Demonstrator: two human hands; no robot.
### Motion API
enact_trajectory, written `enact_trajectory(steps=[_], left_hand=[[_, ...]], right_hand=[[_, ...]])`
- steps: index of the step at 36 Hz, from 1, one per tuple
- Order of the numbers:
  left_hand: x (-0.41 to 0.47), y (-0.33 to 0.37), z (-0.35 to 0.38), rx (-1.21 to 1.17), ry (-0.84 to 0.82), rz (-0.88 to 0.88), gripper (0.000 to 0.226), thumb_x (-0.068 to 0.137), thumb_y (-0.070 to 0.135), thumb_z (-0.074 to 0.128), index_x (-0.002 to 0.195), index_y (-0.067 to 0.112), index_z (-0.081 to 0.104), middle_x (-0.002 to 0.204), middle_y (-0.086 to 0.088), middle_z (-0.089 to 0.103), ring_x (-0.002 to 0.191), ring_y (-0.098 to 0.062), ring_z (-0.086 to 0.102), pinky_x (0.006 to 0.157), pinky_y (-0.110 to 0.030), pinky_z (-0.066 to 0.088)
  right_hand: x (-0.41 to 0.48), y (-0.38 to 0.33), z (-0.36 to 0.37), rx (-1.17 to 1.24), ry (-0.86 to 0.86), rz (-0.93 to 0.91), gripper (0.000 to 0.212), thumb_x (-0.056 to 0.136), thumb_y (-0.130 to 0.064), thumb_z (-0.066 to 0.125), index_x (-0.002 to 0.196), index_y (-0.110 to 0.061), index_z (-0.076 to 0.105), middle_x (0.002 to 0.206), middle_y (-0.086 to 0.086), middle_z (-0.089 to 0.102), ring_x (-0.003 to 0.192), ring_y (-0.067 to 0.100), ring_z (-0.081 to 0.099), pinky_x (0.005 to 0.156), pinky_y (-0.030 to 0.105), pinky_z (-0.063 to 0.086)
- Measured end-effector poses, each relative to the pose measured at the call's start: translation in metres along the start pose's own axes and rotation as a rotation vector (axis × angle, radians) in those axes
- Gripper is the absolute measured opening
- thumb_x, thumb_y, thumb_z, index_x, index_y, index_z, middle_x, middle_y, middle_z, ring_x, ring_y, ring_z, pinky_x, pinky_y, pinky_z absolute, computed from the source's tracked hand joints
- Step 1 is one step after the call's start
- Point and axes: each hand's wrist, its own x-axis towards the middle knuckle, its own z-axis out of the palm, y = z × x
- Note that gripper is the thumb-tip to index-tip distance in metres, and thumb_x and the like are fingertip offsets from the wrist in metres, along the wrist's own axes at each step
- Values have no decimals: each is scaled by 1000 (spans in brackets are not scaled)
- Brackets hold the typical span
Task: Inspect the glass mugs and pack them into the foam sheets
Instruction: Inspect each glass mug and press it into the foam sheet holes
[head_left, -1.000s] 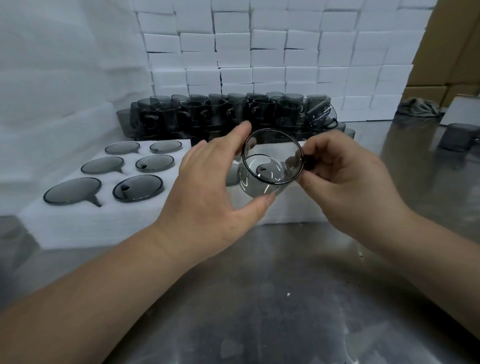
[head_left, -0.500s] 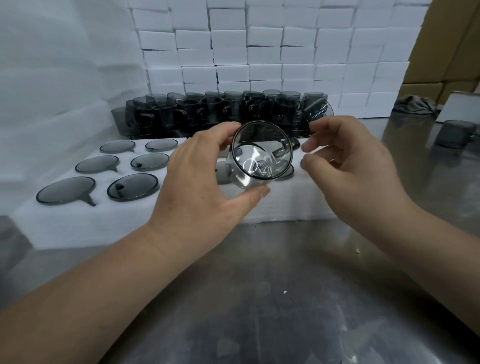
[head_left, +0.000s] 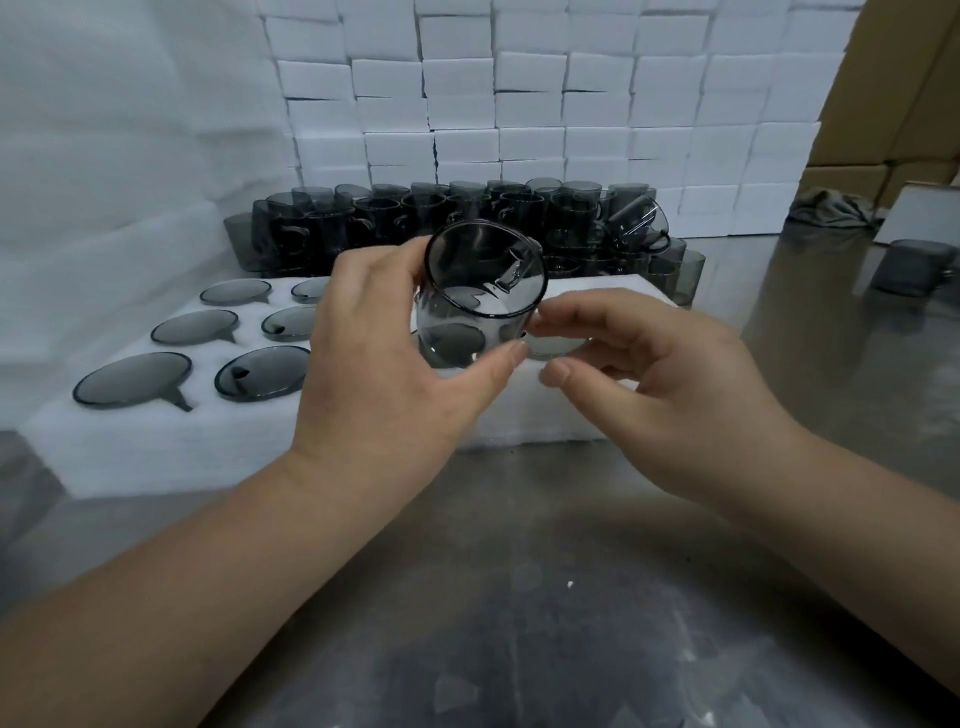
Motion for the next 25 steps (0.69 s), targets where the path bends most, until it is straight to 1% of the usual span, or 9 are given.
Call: enact_trajectory(steps=[2, 4, 6, 8, 12, 15, 17, 20, 25], left_hand=[[0, -1, 1, -7, -5, -11, 64, 63, 45, 65, 120, 17, 54, 112, 8, 38, 101, 3, 38, 88, 4, 22], [1, -2, 1, -12, -25, -9, 62, 65, 47, 65, 120, 20, 55, 113, 11, 37, 99, 10, 36, 87, 6, 19], [2, -3, 1, -31, -57, 0, 58, 66, 53, 65, 119, 30, 53, 108, 21, 38, 96, 19, 36, 84, 7, 19], [2, -4, 0, -51, -91, 1, 57, 66, 54, 63, 119, 35, 51, 106, 27, 38, 99, 26, 33, 83, 8, 19], [2, -5, 2, -70, -171, -12, 63, 73, 45, 60, 131, 24, 49, 113, 18, 45, 101, 21, 37, 83, 6, 20], [1, -4, 2, -108, -214, -18, 56, 77, 37, 57, 131, 23, 48, 106, 18, 46, 96, 21, 39, 79, 6, 22], [1, -4, 0, -135, -236, -30, 59, 75, 34, 53, 132, 23, 47, 104, 17, 46, 95, 19, 40, 78, 6, 24], [1, -4, -1, -145, -262, -33, 63, 74, 35, 50, 135, 21, 45, 103, 15, 46, 94, 15, 40, 78, 5, 24], [0, -3, -3, -177, -304, 15, 49, 75, 42, 52, 121, 28, 50, 96, 17, 45, 93, 13, 43, 77, 3, 26]], right_hand=[[-1, 0, 1, 0, -10, 1, 35, 77, -27, 58, 103, -48, 50, 100, -29, 59, 85, -7, 63, 80, 10, 48], [-1, 1, 1, -10, -9, 13, 42, 77, -28, 57, 118, -37, 55, 103, -24, 61, 86, -7, 62, 81, 11, 48], [-1, 2, 2, -16, -14, 27, 50, 78, -28, 56, 127, -24, 54, 106, -19, 62, 88, -6, 62, 82, 13, 48], [0, 3, 2, -26, -28, 33, 52, 80, -27, 58, 131, -21, 52, 108, -18, 61, 89, -4, 62, 84, 16, 48], [1, 6, -1, -53, -19, 67, 51, 86, -16, 60, 134, -25, 47, 112, -19, 59, 90, 2, 61, 87, 30, 49], [1, 7, -3, -60, 17, 60, 51, 86, -14, 58, 133, -28, 47, 107, -22, 58, 86, 2, 59, 83, 23, 48], [1, 6, -5, -61, 29, 47, 51, 86, -11, 58, 133, -27, 47, 105, -20, 57, 84, 1, 57, 79, 17, 46], [1, 5, -6, -61, 27, 43, 51, 86, -11, 57, 133, -26, 46, 101, -18, 56, 82, 2, 55, 76, 16, 45], [2, 4, -7, -52, 42, 67, 51, 86, -15, 58, 132, -33, 47, 93, -21, 53, 78, 4, 56, 81, 34, 49]])
